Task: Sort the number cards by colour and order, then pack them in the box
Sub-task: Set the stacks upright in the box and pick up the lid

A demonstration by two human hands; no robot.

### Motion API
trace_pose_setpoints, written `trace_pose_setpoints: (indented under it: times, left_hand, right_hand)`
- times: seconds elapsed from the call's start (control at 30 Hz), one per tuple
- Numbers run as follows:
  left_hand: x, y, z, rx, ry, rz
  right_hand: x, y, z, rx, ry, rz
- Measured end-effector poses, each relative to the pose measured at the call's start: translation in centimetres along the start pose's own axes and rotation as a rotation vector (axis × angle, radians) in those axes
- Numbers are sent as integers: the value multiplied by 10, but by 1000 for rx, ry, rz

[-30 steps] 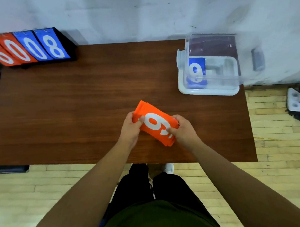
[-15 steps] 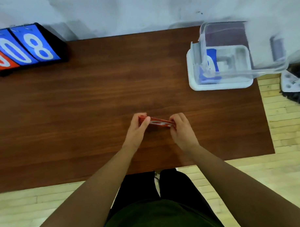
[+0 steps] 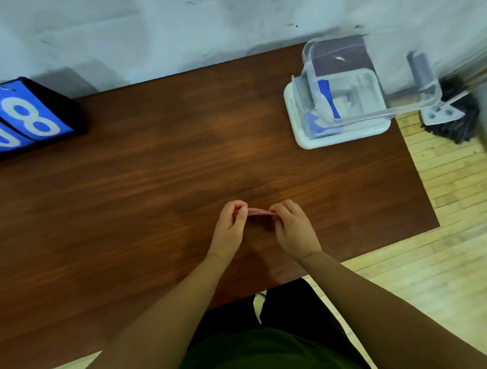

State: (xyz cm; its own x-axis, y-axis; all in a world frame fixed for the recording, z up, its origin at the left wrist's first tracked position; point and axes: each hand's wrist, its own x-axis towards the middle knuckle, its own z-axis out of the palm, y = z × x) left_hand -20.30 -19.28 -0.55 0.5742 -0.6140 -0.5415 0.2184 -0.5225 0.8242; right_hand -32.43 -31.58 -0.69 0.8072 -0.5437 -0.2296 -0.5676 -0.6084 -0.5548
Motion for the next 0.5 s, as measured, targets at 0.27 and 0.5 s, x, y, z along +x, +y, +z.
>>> trace_pose_setpoints:
  times: [0.27, 0.5]
  left_hand:
    - [20, 67, -25, -104, 116, -9]
    - [8, 134, 8, -128, 77, -44]
  right_hand:
    - [12, -39, -62, 1147, -74, 622]
    - [27, -69, -106, 1111, -92, 633]
